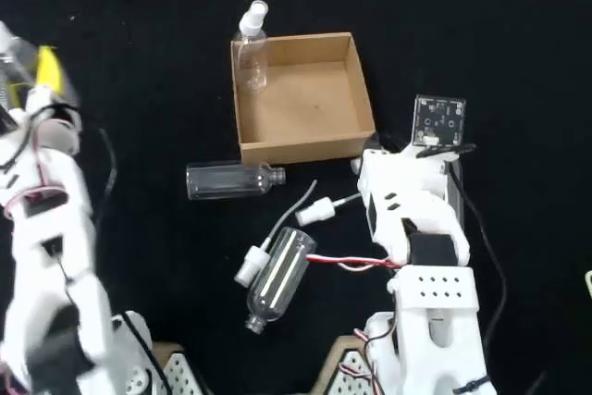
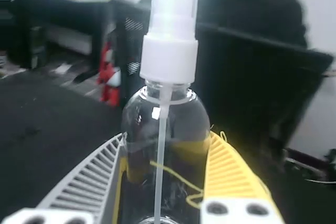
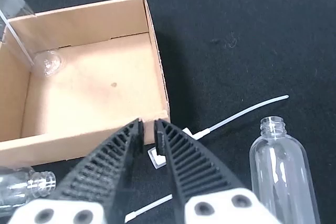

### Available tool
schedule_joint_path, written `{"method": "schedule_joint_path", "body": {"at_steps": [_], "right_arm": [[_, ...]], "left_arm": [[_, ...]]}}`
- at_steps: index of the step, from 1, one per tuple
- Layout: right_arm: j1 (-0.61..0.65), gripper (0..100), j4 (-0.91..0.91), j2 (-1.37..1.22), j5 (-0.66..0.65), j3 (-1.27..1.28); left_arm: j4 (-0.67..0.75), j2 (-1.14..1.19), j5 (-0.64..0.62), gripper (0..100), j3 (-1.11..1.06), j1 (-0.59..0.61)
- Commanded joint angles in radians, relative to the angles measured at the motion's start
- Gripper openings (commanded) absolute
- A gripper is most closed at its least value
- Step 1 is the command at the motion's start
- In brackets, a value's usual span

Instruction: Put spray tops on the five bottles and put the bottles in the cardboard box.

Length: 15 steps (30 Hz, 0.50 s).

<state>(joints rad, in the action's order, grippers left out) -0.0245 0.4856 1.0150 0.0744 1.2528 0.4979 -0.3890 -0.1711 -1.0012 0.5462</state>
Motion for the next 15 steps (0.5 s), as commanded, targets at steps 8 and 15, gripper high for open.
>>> {"method": "schedule_joint_path", "body": {"at_steps": [8, 15], "right_arm": [[0.017, 2.9, -0.029, 0.015, 0.003, -0.010], [0.018, 2.9, -0.029, 0.015, 0.000, -0.010]], "left_arm": [[0.779, 0.666, 0.175, 3, 0.113, 0.197], [1.010, 0.999, 0.207, 3, 0.211, 0.236]]}}
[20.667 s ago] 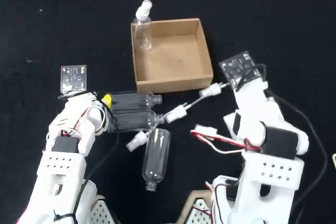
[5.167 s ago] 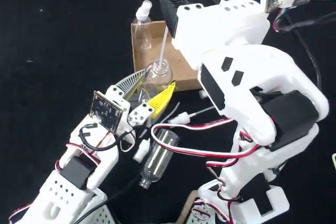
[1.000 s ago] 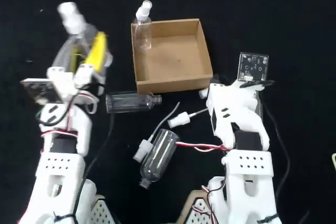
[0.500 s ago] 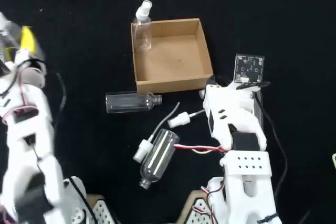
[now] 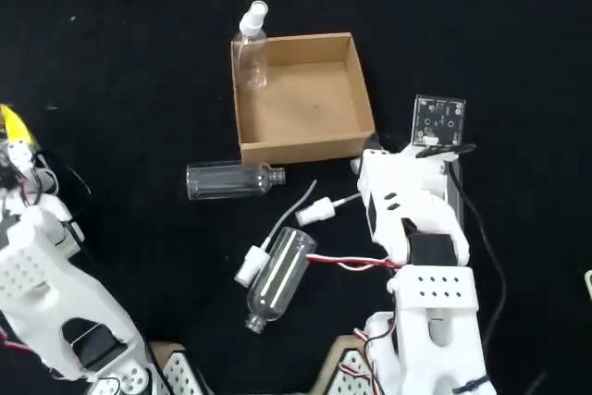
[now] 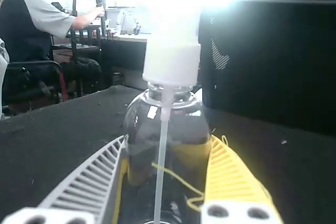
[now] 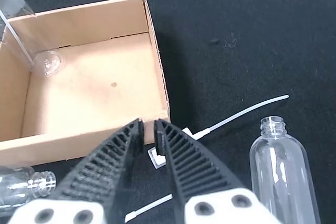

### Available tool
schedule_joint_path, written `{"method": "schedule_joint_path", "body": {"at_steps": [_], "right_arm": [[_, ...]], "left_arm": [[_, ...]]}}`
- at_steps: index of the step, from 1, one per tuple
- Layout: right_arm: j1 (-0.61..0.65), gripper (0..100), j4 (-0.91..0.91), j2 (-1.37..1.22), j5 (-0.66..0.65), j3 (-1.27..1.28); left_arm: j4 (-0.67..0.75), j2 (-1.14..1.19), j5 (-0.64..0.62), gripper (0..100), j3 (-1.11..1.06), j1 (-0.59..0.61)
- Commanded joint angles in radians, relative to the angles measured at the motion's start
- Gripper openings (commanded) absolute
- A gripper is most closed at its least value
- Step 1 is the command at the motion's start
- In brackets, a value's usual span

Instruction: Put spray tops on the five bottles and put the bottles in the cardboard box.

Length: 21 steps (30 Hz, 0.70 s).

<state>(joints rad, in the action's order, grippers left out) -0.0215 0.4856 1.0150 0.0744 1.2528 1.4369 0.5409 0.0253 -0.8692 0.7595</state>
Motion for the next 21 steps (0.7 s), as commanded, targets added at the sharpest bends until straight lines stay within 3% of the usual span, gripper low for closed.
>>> {"method": "schedule_joint_path", "body": {"at_steps": [1, 10, 17, 21], "right_arm": [[0.015, 2.9, -0.029, 0.015, 0.000, -0.010], [0.015, 2.9, -0.029, 0.015, 0.000, -0.010], [0.015, 2.9, -0.029, 0.015, -0.002, -0.005], [0.014, 2.9, -0.029, 0.018, -0.002, -0.001]], "left_arm": [[0.071, 0.094, 0.011, 3, 0.093, 0.022], [0.066, 0.140, 0.009, 3, 0.097, 0.027], [-0.028, 0.140, 0.009, 3, 0.082, 0.031], [-0.023, 0.140, 0.008, 15, 0.084, 0.031]]}}
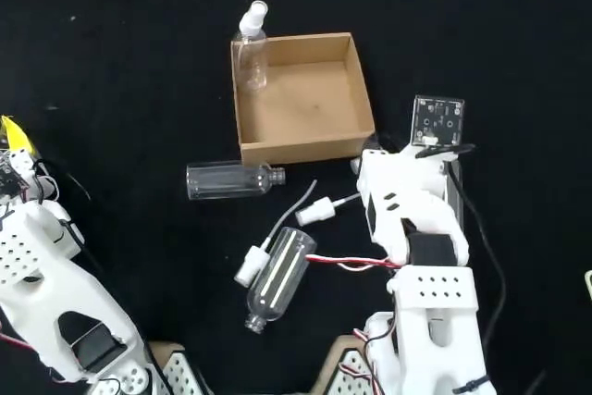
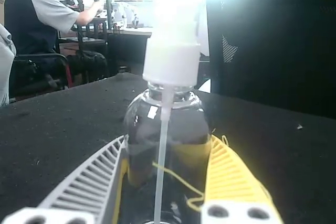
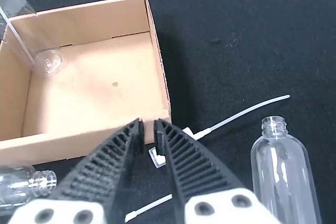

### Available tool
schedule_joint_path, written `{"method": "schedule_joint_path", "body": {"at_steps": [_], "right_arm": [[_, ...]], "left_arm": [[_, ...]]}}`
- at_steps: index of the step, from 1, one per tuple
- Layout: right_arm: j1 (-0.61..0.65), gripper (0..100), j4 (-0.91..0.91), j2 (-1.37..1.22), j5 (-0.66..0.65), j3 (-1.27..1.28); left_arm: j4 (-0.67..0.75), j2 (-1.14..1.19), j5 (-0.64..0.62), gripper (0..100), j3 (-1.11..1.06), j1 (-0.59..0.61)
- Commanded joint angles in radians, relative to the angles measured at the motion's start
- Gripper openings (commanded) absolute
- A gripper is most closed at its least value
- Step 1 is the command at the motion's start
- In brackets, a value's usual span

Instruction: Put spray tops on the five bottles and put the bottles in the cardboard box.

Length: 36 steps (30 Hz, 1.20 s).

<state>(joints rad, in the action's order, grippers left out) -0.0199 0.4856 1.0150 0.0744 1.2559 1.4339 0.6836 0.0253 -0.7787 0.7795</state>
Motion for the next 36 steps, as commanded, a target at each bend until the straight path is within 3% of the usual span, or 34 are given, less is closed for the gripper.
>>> {"method": "schedule_joint_path", "body": {"at_steps": [1, 4, 23, 29, 36], "right_arm": [[0.012, 2.9, -0.029, 0.018, -0.002, -0.004], [0.012, 2.9, -0.029, 0.018, -0.002, -0.004], [0.012, 2.9, -0.029, 0.018, -0.002, -0.004], [0.012, 2.9, -0.029, 0.018, -0.002, -0.004], [0.012, 2.9, -0.029, 0.019, -0.002, -0.004]], "left_arm": [[-0.020, -0.003, 0.008, 20, -0.007, 0.012], [-0.020, -0.003, -0.037, 28, -0.008, 0.012], [-0.018, -0.015, -0.055, 29, 0.001, 0.015], [0.133, -0.015, -0.052, 29, -0.019, 0.007], [0.137, -0.015, -0.005, 29, -0.015, 0.012]]}}
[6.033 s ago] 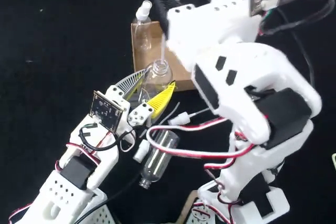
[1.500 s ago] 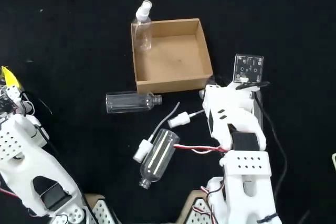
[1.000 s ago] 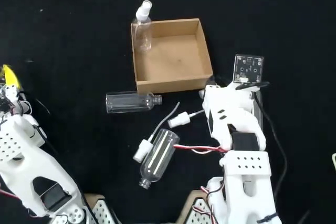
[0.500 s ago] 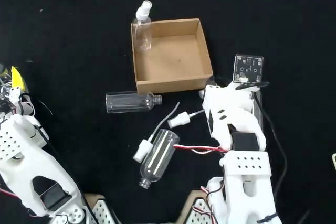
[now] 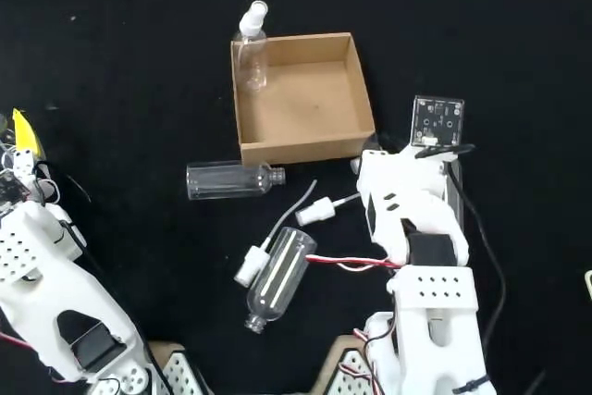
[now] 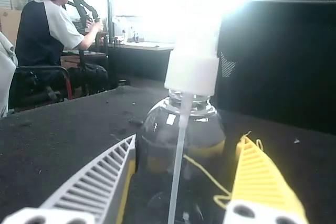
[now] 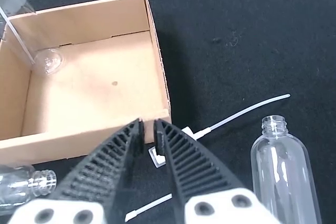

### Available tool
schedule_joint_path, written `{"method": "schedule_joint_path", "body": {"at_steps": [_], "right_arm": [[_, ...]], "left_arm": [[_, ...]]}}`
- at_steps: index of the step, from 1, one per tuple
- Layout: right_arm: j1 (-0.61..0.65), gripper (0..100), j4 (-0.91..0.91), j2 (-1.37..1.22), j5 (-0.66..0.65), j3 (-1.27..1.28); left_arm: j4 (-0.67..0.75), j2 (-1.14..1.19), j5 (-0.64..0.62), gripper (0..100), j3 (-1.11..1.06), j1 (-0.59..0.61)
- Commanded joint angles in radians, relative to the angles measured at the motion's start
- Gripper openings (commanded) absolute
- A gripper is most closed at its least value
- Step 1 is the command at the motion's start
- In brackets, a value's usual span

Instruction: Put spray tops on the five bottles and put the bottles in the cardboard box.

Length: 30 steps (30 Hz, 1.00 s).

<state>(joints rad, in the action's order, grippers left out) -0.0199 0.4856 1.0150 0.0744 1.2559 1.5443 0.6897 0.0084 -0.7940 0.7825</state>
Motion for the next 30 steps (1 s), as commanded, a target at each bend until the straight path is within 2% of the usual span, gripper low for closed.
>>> {"method": "schedule_joint_path", "body": {"at_steps": [1, 7, 15, 26, 30], "right_arm": [[0.012, 2.9, -0.029, 0.019, -0.002, -0.004], [0.012, 2.9, -0.029, 0.019, -0.002, -0.004], [0.012, 2.9, -0.029, 0.021, -0.002, -0.004], [0.012, 2.9, -0.002, 0.021, -0.002, -0.010], [0.012, 2.9, 0.000, 0.021, -0.002, -0.012]], "left_arm": [[0.026, -0.021, 0.012, 29, 0.001, 0.010], [-0.012, -0.094, 0.011, 29, 0.007, 0.007], [-0.293, -0.295, -0.051, 29, 0.007, 0.010], [-0.417, -0.313, -0.044, 29, 0.016, 0.001], [-0.419, -0.315, -0.048, 29, 0.016, 0.001]]}}
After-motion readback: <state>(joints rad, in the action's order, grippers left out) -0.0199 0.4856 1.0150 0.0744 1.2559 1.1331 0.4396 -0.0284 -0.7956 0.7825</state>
